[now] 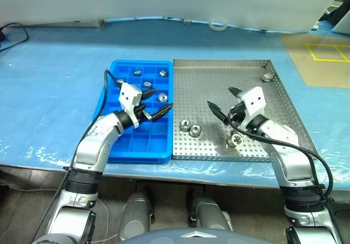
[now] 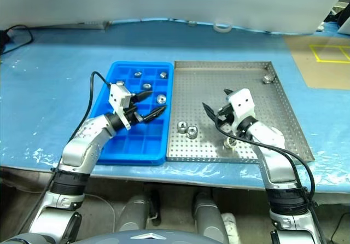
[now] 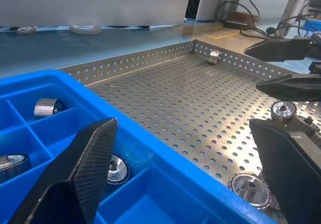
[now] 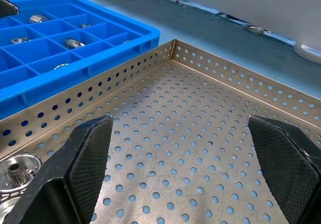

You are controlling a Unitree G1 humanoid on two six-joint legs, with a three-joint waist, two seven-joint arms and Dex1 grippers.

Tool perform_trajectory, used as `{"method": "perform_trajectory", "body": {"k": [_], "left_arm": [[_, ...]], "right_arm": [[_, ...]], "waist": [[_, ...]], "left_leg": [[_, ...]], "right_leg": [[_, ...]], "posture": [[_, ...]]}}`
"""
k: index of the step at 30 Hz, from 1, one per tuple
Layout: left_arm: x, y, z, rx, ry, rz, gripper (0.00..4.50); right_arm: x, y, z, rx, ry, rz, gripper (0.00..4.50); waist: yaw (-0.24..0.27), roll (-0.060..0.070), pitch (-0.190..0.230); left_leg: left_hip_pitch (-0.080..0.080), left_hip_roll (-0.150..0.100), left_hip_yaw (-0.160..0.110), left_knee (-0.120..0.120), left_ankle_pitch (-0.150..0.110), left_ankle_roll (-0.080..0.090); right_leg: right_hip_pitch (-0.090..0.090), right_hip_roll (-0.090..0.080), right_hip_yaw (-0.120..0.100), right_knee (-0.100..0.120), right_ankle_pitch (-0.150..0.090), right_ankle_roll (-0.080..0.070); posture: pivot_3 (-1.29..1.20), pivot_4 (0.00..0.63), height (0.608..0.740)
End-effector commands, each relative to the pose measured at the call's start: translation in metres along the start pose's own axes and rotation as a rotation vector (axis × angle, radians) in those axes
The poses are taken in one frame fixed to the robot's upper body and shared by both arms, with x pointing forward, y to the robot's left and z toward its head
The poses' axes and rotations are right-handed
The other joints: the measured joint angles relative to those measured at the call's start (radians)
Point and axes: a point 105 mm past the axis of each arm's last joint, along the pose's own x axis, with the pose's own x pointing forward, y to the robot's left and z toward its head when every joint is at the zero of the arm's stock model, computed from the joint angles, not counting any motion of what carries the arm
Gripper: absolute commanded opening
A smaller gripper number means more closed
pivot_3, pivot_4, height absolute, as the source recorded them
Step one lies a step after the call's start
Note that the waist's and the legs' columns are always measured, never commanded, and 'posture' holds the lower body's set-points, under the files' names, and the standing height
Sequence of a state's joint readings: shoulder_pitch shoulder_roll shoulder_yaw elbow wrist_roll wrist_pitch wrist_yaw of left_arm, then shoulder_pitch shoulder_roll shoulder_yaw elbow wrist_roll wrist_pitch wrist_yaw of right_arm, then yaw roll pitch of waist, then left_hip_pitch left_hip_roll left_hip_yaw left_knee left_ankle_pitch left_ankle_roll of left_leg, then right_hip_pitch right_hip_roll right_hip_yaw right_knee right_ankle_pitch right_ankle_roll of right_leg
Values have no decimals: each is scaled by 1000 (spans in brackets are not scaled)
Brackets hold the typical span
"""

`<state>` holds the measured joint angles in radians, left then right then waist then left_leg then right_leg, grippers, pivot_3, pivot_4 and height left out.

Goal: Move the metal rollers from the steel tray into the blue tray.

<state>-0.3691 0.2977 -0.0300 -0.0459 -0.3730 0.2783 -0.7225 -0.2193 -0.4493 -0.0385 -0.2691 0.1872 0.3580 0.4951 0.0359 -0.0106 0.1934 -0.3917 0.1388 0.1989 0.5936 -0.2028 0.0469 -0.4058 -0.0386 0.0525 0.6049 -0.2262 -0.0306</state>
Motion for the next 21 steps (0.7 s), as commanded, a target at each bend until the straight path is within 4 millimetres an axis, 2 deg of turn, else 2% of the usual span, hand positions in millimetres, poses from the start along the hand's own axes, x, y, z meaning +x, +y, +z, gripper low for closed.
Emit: {"method": "perform_trajectory", "body": {"k": [1, 11, 21], "left_arm": [[3, 0, 8, 9, -41, -11, 4473], [19, 5, 20, 26, -89, -49, 4473], [22, 14, 28, 63, -104, -34, 4473]], "right_arm": [[-4, -9, 17, -34, -51, -29, 4500], [5, -20, 25, -51, -91, -65, 4500], [16, -16, 29, -47, -128, -58, 4500]], "waist": [[0, 0, 0], [-1, 0, 0], [-1, 0, 0]], "left_leg": [[0, 0, 0, 0, 0, 0], [0, 0, 0, 0, 1, 0], [-1, 0, 0, 0, 1, 0]], "right_leg": [[0, 0, 0, 0, 0, 0], [0, 0, 0, 0, 0, 0], [0, 0, 0, 0, 0, 0]], "posture": [[-128, 150, 740], [-136, 150, 740], [-118, 150, 740]]}}
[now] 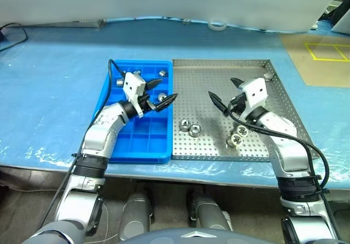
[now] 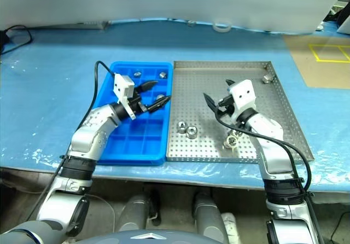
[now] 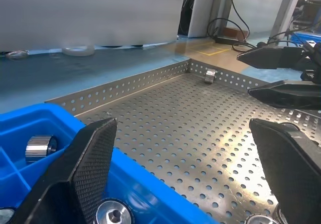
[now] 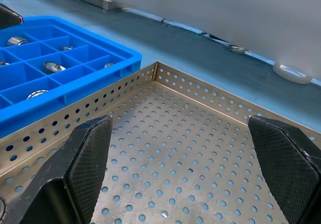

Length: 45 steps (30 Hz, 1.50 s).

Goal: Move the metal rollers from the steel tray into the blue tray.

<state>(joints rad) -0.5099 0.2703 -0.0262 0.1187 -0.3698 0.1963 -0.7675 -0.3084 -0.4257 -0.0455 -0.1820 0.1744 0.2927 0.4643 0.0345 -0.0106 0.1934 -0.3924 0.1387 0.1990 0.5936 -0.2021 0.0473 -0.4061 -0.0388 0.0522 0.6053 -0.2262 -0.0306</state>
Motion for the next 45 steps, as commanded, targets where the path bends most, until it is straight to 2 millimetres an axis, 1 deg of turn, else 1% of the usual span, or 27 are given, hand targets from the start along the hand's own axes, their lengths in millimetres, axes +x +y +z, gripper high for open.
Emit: {"method": "perform_trajectory", "body": {"k": [1, 7, 11, 19, 23, 26, 28, 30, 35, 39, 42, 45], "left_arm": [[0, 2, 13, 40, -44, 3, 4473], [0, 1, 20, 54, -53, 17, 4473], [-3, 2, 23, 61, -52, 25, 4473], [-6, 2, 23, 56, -44, 35, 4473], [-9, -11, 18, 61, 1, -60, 4473], [-9, -15, 22, 82, 12, -125, 4473], [-5, -18, 29, 120, 13, -177, 4473], [2, -20, 37, 171, 16, -230, 4473], [22, -28, 46, 299, 62, -377, 4473], [35, -32, 39, 373, 123, -503, 4473], [41, -36, 27, 450, 186, -605, 4473], [44, -40, 17, 488, 236, -689, 4473]], "right_arm": [[3, -3, 15, -27, -60, -4, 4500], [8, -1, 15, -22, -70, 11, 4500], [13, 2, 16, -18, -79, 23, 4500], [16, 6, 17, -13, -89, 46, 4500], [7, 13, 19, -30, -78, 122, 4500], [1, 14, 19, -48, -60, 162, 4500], [-2, 14, 21, -41, -50, 186, 4500], [-6, 19, 22, -36, -35, 226, 4500], [-18, 29, 18, -41, 16, 303, 4500], [-22, 22, 14, -52, 45, 274, 4500], [-25, 23, 13, -50, 50, 269, 4500], [-28, 24, 10, -45, 59, 256, 4500]], "waist": [[0, 0, 0], [3, 0, 0], [3, 0, 0], [5, 0, 0], [5, 0, 0], [7, 0, 0], [6, 0, 0], [8, 0, 0], [7, 1, 0], [4, 1, 1], [1, 1, 1], [2, 1, 1]], "left_leg": [[0, 0, 0, 0, 0, 0], [0, 0, 0, 0, 0, 0], [0, 0, 0, 0, 0, 1], [-1, 0, 0, 0, 1, 1], [-1, 0, 0, 0, 1, 1], [-2, 0, 0, 0, 1, 1], [-2, 0, 0, 0, 1, 1], [-2, 0, 0, 0, 2, 2], [-2, 0, 0, -1, 3, 4], [-2, 0, 0, -1, 4, 3], [-2, 0, 0, -1, 5, 3], [-3, 0, 0, -1, 5, 4]], "right_leg": [[0, 0, 0, 0, 0, 0], [0, 0, 0, 0, 0, 0], [0, 0, -1, 0, 0, 0], [0, -1, -1, 0, 0, 0], [0, -1, -2, 0, 0, 0], [-1, -1, -2, 0, 0, 0], [0, -1, -2, 0, 0, 0], [0, -2, -3, 0, 0, 0], [1, -4, -6, 0, 0, 0], [0, -4, -6, 0, 0, 0], [0, -4, -6, 1, 0, 0], [0, -4, -6, 1, 0, 0]], "posture": [[-113, 150, 740], [-88, 150, 740], [-73, 150, 740], [-66, 150, 740], [-83, 150, 740], [-89, 150, 740], [-95, 150, 740], [-100, 150, 740], [-124, 150, 740], [-150, 150, 740], [-175, 150, 740], [-193, 150, 740]]}}
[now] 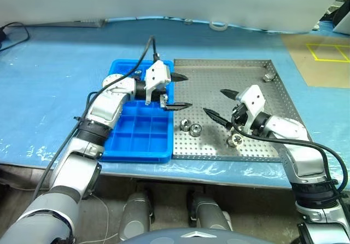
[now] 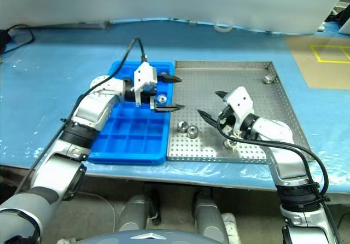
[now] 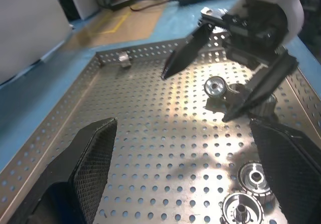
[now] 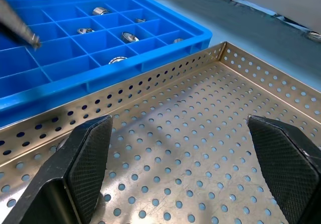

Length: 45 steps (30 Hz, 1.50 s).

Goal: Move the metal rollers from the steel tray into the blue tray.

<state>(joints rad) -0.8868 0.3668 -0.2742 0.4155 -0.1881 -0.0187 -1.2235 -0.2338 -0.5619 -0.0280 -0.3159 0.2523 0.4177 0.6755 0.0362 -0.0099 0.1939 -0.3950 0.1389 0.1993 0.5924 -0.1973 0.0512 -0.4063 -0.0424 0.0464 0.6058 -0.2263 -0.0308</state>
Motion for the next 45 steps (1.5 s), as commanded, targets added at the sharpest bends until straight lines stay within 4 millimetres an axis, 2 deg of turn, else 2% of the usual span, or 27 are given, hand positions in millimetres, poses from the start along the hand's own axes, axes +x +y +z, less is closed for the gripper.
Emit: {"method": "perform_trajectory", "body": {"k": [1, 5, 10, 16, 28, 40, 43, 45], "left_arm": [[10, -5, -2, 91, 46, -106, 4473], [22, -16, -16, 131, 108, -208, 4473], [34, -30, -16, 161, 111, -339, 4473], [44, -32, -17, 205, 182, -431, 4473], [68, -29, -37, 226, 427, -496, 4473], [67, -38, -63, 257, 587, -540, 4473], [71, -40, -62, 266, 562, -535, 4473], [73, -41, -60, 274, 538, -530, 4091]], "right_arm": [[-7, 1, 10, -25, -35, -24, 4500], [-11, 2, 6, -18, -19, -54, 4500], [-17, 6, 0, -4, -4, -86, 4500], [-21, 11, -4, 5, 16, -116, 4500], [-23, 15, -6, 21, 37, -174, 4500], [-28, 17, -7, 31, 49, -227, 4500], [-27, 18, -7, 30, 52, -229, 4500], [-27, 17, -7, 28, 52, -232, 4500]], "waist": [[0, 0, 0], [-1, 0, 0], [-2, 0, 0], [-13, 0, 0], [-36, 0, 0], [-54, 0, 0], [-54, 0, 0], [-55, 0, 0]], "left_leg": [[0, 0, 0, 0, 0, 1], [0, 0, 0, 0, 1, 3], [-1, 0, 0, 0, 1, 3], [-1, 0, 0, 0, 0, 6], [-1, -1, 0, 0, 0, 8], [-2, -1, 0, 0, 0, 10], [0, -1, 0, 0, 0, 9], [1, -1, 0, 1, 0, 9]], "right_leg": [[0, 0, 0, 0, 0, 0], [0, 0, 0, 0, 0, 0], [0, 0, 0, 0, 0, 0], [1, -2, -2, 0, 0, 0], [1, -3, -2, -1, 0, 0], [2, -4, -4, -1, 0, 0], [4, -5, -5, -1, 0, 0], [6, -6, -6, -1, 0, 0]], "posture": [[-202, 150, 740], [-230, 150, 740], [-263, 150, 740], [-297, 150, 740], [-354, 150, 740], [-395, 150, 740], [-396, 150, 740], [-395, 150, 740]]}}
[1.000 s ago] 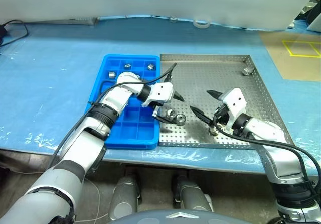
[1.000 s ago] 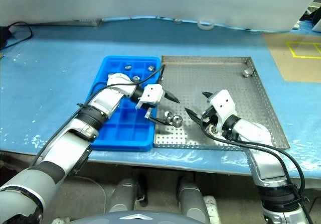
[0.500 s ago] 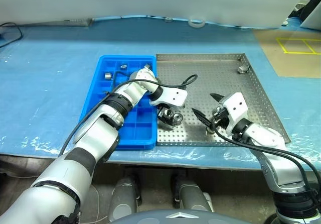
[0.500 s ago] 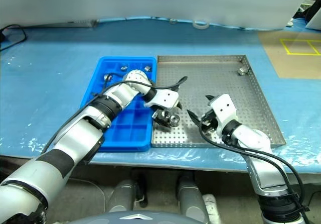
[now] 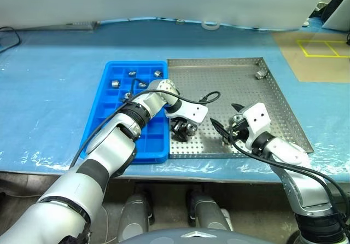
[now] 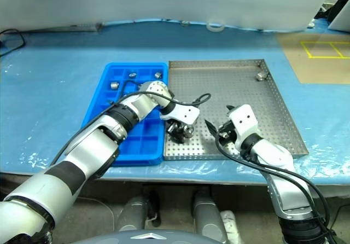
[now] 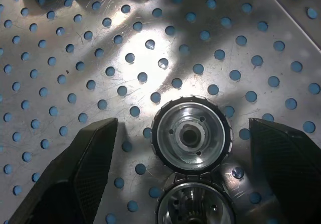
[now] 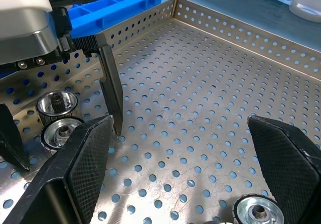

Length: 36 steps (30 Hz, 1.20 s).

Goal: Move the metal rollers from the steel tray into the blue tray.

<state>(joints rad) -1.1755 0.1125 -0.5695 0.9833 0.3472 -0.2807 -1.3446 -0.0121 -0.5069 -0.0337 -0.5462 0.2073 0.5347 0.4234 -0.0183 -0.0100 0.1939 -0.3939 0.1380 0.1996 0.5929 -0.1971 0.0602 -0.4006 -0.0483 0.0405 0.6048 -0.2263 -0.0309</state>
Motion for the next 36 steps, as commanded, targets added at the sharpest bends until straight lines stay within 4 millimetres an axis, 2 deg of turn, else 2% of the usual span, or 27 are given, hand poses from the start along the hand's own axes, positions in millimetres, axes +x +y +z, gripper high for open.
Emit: {"method": "perform_trajectory", "body": {"k": [1, 7, 8, 14, 19, 22, 30, 36], "left_arm": [[4, 1, 2, 28, 4, 15, 3892], [7, -2, -1, 34, 7, 18, 1971], [7, -2, 0, 30, -1, 21, 1757], [3, 4, 11, -7, -101, 67, 1756], [-10, 13, 16, -82, -192, 137, 1756], [-27, 15, 15, -148, -278, 185, 1756], [-63, 28, -8, -428, -434, 440, 1756], [-92, 47, 6, -651, -750, 652, 1756]], "right_arm": [[-3, -1, 13, -28, -42, -16, 4500], [-1, -4, 14, -34, -46, -24, 4500], [0, -5, 14, -35, -46, -24, 4500], [0, -4, 13, -36, -43, -16, 4500], [0, -5, 14, -36, -46, -16, 4500], [-1, -7, 15, -30, -50, -15, 4500], [1, -5, 12, -31, -41, 7, 4500], [10, 2, 16, -27, -56, 51, 4500]], "waist": [[0, 0, 0], [-2, 0, 0], [-2, 0, 0], [-1, 0, 0], [0, 0, 0], [0, 0, 0], [1, 1, 0], [7, 1, 1]], "left_leg": [[0, 0, 0, 0, 0, 0], [-1, 0, 2, 0, 2, 2], [-1, 0, 2, 0, 2, 2], [-2, 0, 2, 0, 2, 2], [-6, 0, 2, 0, 3, 3], [-9, 0, 2, 0, 3, 4], [-10, 0, 2, 0, 4, 5], [-11, 0, 2, 0, 4, 6]], "right_leg": [[0, -1, -1, 0, 0, 0], [4, -7, -8, -1, 0, 0], [4, -7, -8, -1, 0, 0], [3, -7, -10, -2, 0, 0], [1, -7, -11, -2, 0, 0], [-3, -8, -11, -2, 0, 0], [-3, -8, -12, -1, 0, 0], [-3, -9, -13, -2, 0, 0]], "posture": [[-394, 150, 740], [-387, 150, 740], [-382, 150, 740], [-371, 150, 740], [-368, 150, 740], [-363, 150, 740], [-332, 150, 740], [-289, 150, 740]]}}
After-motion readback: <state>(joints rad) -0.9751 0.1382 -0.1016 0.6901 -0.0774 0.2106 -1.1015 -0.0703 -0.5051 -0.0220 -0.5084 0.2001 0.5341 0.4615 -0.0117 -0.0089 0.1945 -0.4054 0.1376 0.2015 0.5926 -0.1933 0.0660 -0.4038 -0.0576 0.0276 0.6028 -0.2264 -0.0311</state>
